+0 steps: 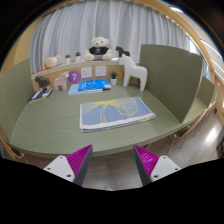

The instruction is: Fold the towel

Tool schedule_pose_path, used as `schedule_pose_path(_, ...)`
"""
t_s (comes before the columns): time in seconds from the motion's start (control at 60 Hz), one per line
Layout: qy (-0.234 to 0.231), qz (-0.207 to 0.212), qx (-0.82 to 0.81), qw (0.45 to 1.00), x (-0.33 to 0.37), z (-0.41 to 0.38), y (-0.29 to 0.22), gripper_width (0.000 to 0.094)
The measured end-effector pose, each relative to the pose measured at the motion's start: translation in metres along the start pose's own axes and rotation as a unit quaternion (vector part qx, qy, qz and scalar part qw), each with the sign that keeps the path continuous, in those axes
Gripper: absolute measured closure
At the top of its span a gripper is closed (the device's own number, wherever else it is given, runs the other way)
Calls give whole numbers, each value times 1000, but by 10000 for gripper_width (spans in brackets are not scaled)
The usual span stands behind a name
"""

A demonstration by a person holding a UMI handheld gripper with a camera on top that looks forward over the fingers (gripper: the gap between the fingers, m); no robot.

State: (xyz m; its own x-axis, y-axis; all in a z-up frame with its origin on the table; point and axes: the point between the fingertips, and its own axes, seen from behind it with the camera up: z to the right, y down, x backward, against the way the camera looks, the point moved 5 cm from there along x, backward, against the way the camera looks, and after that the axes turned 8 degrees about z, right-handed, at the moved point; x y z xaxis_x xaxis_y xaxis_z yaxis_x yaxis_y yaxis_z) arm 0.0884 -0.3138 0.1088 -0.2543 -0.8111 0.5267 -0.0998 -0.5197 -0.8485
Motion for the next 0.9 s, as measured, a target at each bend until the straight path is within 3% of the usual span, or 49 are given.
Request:
schedule_pose_path(0.3, -101, -12, 49, 994, -123, -95, -35, 123)
schedule_pose_path(0.533, -96, -33, 69, 992, -207, -120, -57, 202)
schedule_pose_path(0.617, -88, -62, 81, 991, -224, -118, -42, 315)
schedule_pose_path(0.717, -76, -50, 66, 994, -226, -113, -45, 525)
schedule_pose_path(0.817, -51, -40, 84, 994, -230, -100, -48, 848)
schedule_pose_path(0.9, -60, -44, 91, 993, -232, -100, -48, 862)
